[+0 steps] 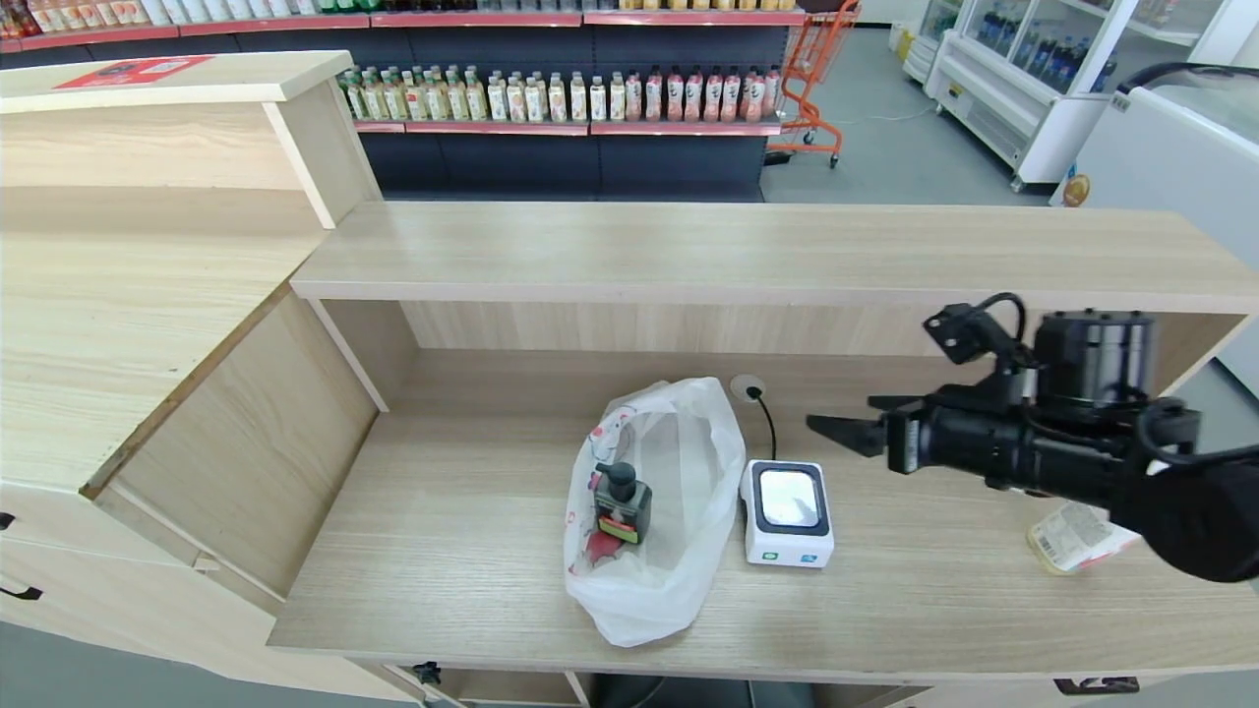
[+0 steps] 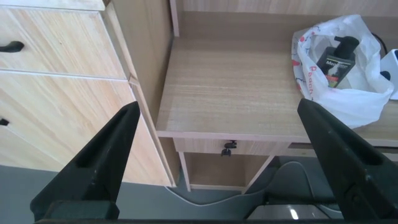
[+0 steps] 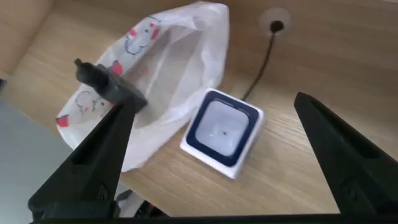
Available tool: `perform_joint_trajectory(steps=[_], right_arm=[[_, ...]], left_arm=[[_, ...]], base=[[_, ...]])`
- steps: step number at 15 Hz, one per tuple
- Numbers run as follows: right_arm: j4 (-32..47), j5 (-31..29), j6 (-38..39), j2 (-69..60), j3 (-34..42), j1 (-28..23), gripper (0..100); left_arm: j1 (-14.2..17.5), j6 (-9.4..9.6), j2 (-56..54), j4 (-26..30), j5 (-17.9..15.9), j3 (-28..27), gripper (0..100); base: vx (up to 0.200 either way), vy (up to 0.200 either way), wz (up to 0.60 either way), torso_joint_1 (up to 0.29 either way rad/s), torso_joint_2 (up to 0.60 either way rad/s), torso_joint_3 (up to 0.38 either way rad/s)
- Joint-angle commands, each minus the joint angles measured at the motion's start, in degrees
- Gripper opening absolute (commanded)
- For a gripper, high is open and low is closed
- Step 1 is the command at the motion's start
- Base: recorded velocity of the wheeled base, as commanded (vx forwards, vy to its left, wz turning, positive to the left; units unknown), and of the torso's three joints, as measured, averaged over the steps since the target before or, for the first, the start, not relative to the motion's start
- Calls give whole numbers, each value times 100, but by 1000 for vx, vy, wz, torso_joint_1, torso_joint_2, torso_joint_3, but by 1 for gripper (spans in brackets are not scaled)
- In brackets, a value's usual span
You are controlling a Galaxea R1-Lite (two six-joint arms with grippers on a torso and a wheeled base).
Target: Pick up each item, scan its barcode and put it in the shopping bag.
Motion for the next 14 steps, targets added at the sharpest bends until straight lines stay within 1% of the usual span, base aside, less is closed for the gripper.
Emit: perform_joint_trajectory(steps=[1,2,3,4,5,6,7,10,12,14], right_arm=[[-13,-383,-169,-1242,837,-532,100],[4,-532,-177,-1585,1321,-708,100],[-13,-567,-177,-1717,1514,-760,100],[-5,-567,-160,-2016,1945,-840,100],[-5,-559,-151,-2200,2217,-910,100],[-5,-559,-151,-2288,2323,-936,100],[-5,-559,-133,-2517,2613,-989,100],[22,-567,-107,-3018,3008,-1086,100],[83,-567,-107,-3220,3158,-1182,100],[373,-567,-107,-3422,3140,-1261,100]], left_arm=[[-2,0,9,-1,0,0,100],[-2,0,9,-1,0,0,100],[7,0,9,-1,0,0,100],[-2,0,9,-1,0,0,100],[-2,0,9,-1,0,0,100],[-2,0,9,-1,0,0,100],[-2,0,9,-1,0,0,100],[-2,0,9,-1,0,0,100],[-2,8,9,-1,0,0,100],[-2,8,9,-1,0,0,100]], base=[[0,0,0,0,0,0],[0,0,0,0,0,0],[0,0,0,0,0,0],[0,0,0,0,0,0],[0,0,0,0,0,0],[0,0,0,0,0,0],[0,0,0,0,0,0],[0,0,0,0,0,0],[0,-200,0,2,2,2],[0,-200,0,-2,2,0]])
